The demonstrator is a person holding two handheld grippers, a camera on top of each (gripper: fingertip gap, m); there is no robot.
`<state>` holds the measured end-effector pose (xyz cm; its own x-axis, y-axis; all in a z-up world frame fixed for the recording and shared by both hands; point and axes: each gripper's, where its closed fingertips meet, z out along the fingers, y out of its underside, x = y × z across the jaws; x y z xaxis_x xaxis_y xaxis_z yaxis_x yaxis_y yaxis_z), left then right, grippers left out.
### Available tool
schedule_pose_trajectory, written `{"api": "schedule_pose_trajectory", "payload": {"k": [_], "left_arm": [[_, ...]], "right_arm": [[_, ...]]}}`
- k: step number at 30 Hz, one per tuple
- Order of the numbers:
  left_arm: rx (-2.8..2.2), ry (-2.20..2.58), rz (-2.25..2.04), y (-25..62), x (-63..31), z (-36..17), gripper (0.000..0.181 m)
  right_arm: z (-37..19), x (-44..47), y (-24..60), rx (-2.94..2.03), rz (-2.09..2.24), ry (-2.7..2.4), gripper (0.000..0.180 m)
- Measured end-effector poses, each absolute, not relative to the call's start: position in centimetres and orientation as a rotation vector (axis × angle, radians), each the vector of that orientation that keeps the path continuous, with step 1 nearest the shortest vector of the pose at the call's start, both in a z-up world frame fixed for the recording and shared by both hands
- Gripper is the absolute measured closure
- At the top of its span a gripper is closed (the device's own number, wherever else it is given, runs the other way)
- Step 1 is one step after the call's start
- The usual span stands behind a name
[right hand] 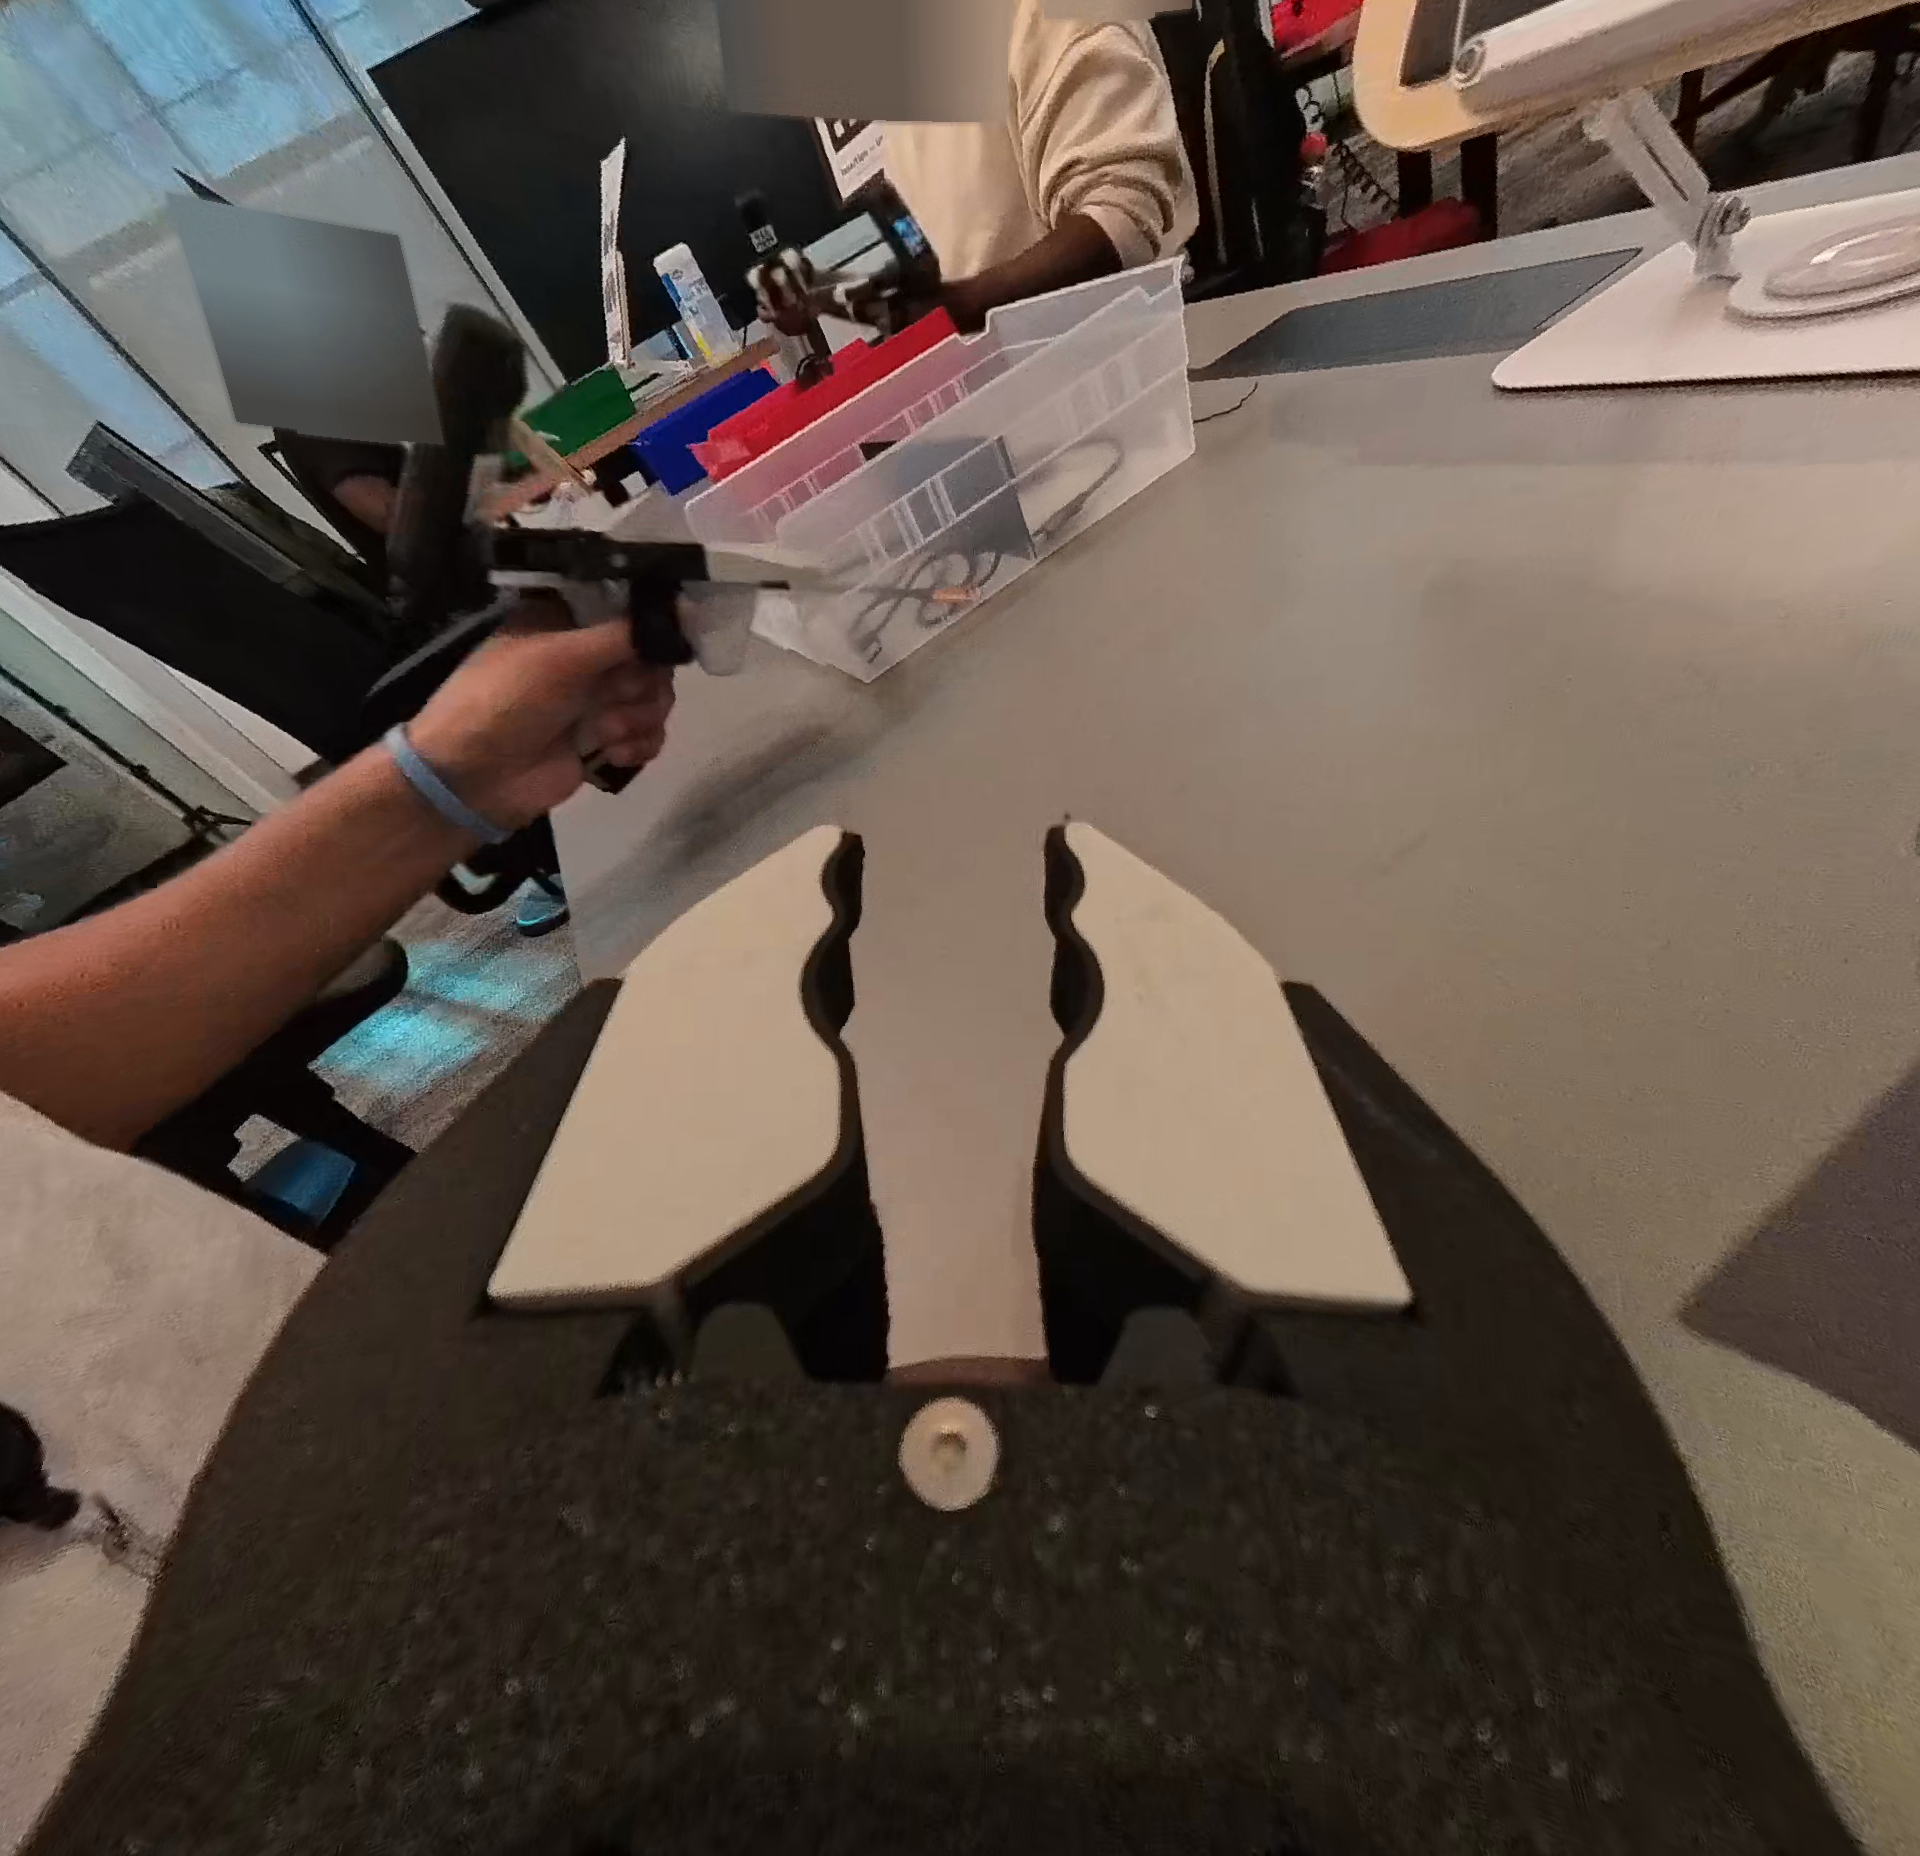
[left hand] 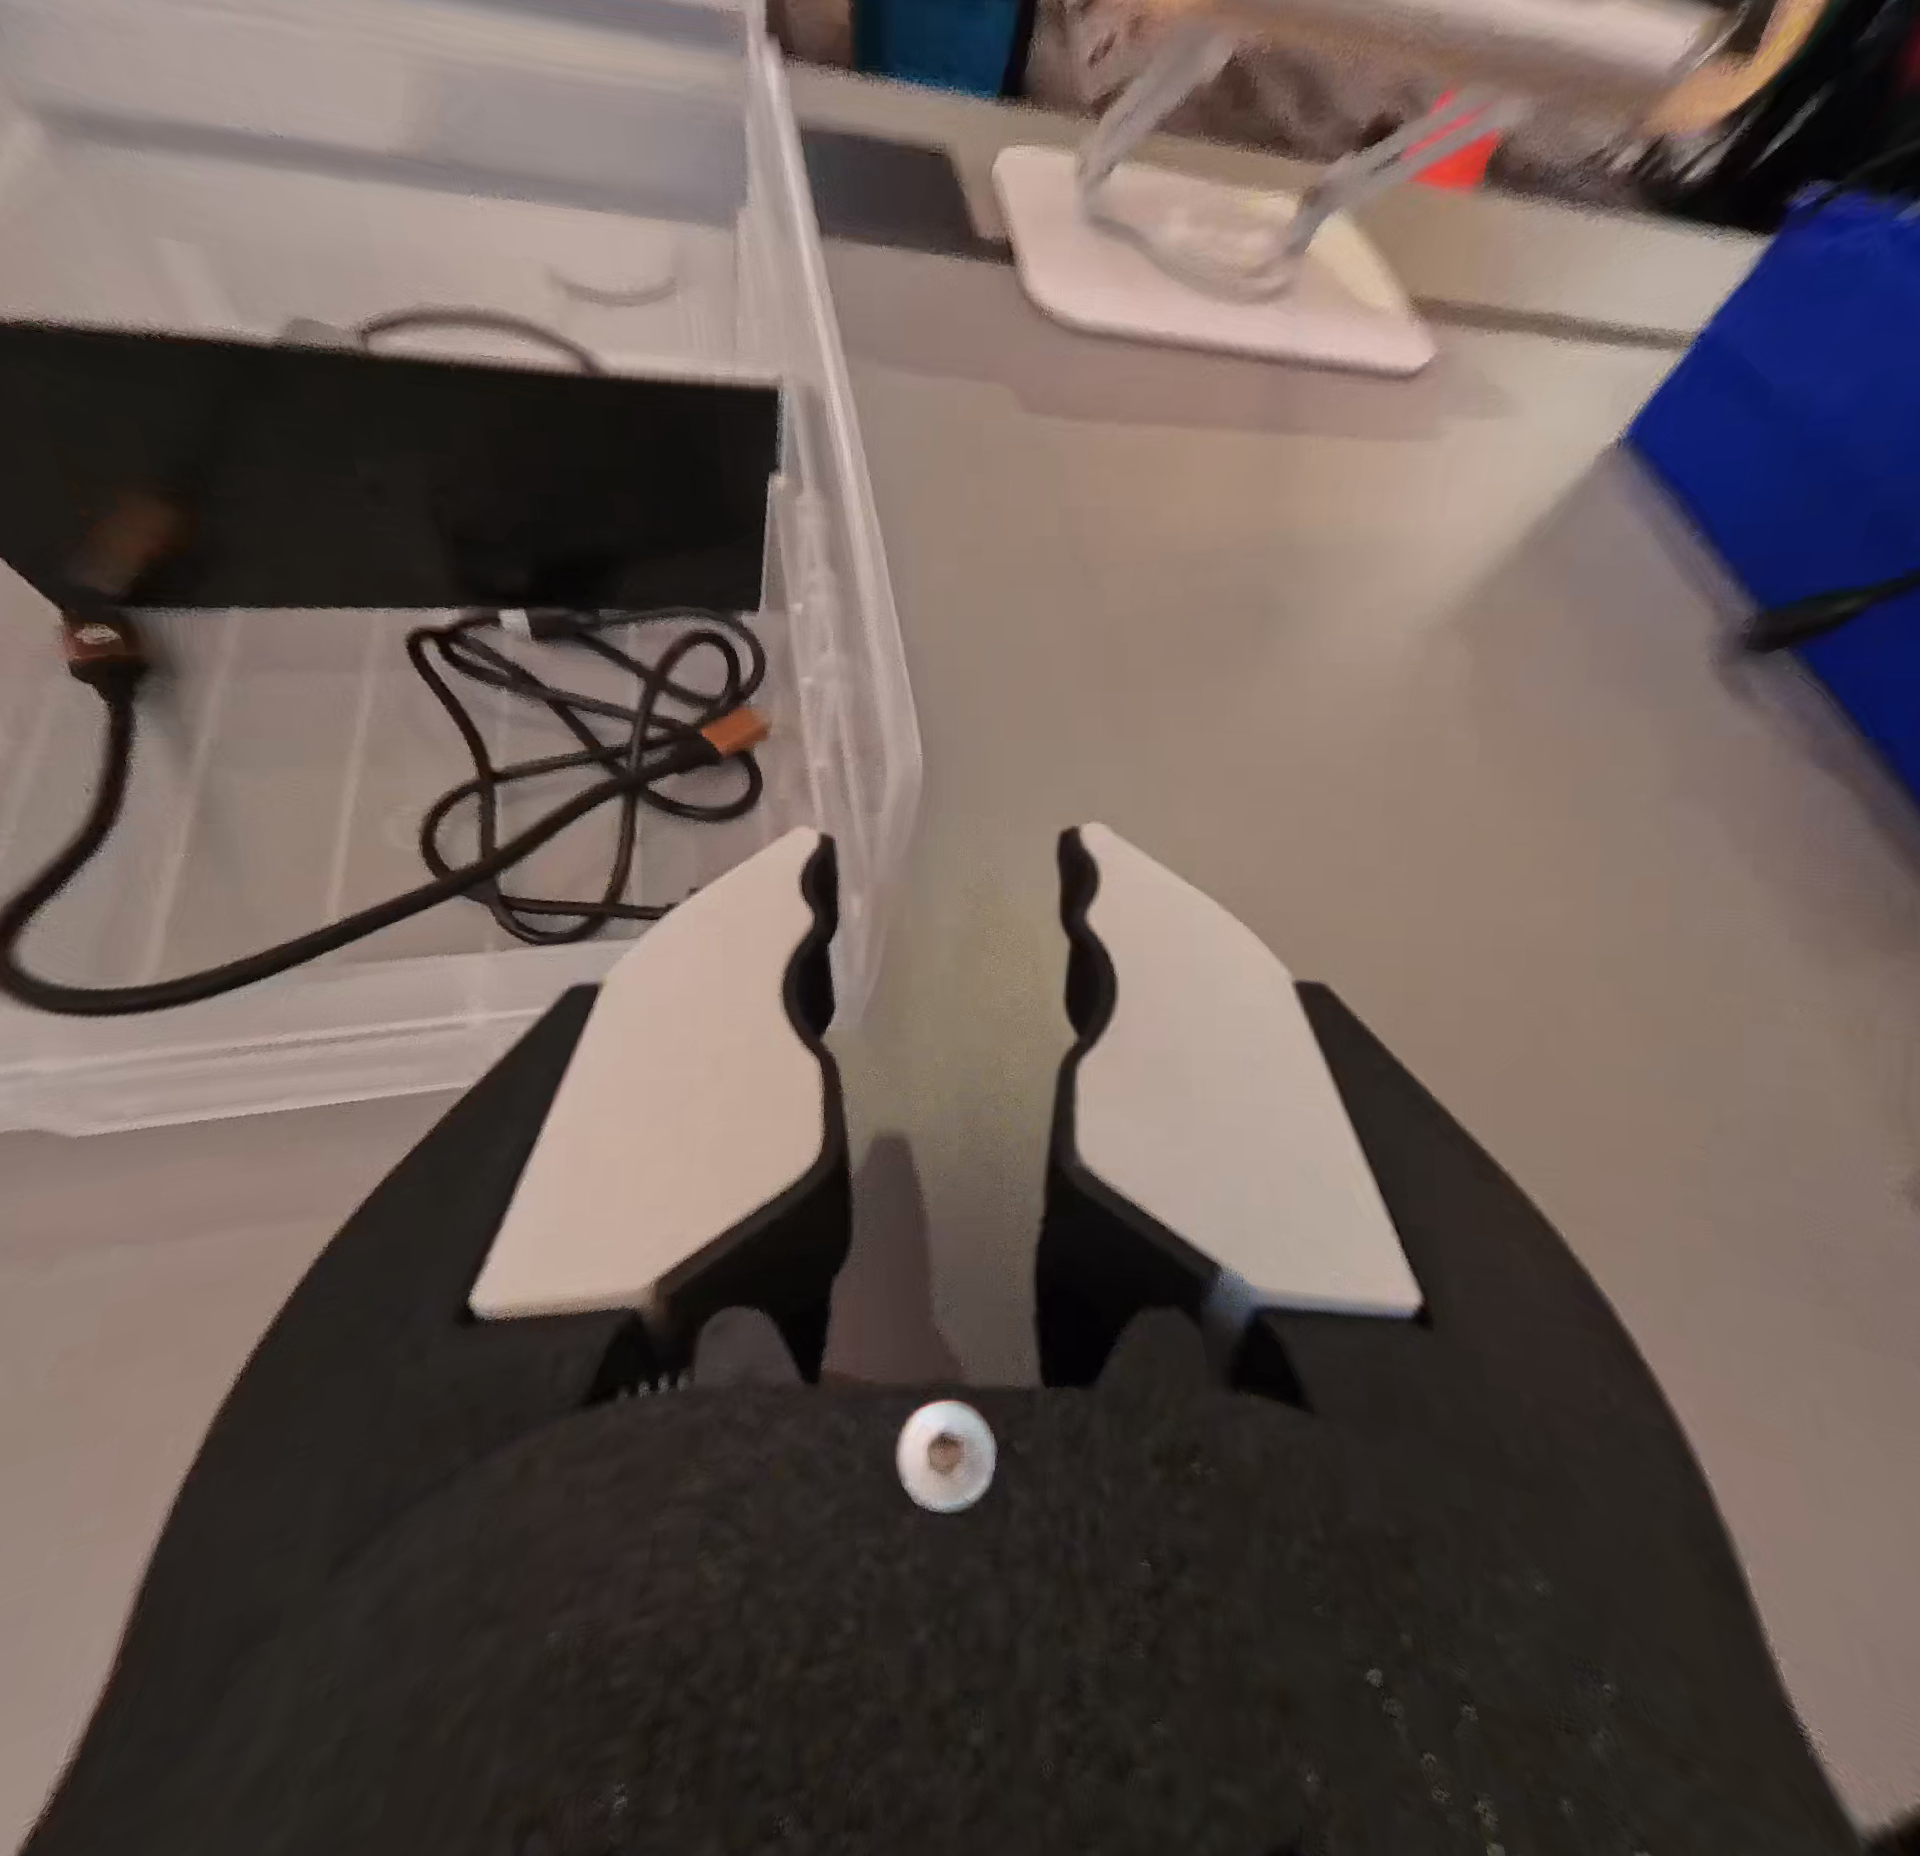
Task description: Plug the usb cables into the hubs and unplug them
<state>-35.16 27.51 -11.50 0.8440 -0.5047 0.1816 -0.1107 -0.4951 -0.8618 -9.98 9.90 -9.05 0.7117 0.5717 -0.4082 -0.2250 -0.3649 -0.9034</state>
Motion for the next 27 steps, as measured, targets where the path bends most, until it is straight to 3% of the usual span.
{"api": "schedule_pose_trajectory", "payload": {"k": [4,8,17,20,27], "left_arm": [[-1.980,0.474,-0.520,27.2,-40.6,-8.0,0.121],[-2.163,0.623,-0.349,30.8,-47.0,-10.5,0.105],[-2.511,0.866,-0.288,33.7,-46.1,-15.4,0.083],[-2.674,0.790,-0.338,33.4,-46.3,-16.5,0.082],[-2.807,0.828,-0.292,33.1,-47.1,-16.8,0.126]], "right_arm": [[-9.2,-9.7,9.9,-1.766,0.847,-0.276,0.146],[-9.5,-10.2,9.9,-1.780,0.851,-0.295,0.145],[-9.9,-12.2,9.9,-1.807,0.858,-0.371,0.145],[-10.6,-12.7,9.8,-1.834,0.850,-0.408,0.145],[-11.2,-14.1,9.2,-1.859,0.891,-0.478,0.145]]}}
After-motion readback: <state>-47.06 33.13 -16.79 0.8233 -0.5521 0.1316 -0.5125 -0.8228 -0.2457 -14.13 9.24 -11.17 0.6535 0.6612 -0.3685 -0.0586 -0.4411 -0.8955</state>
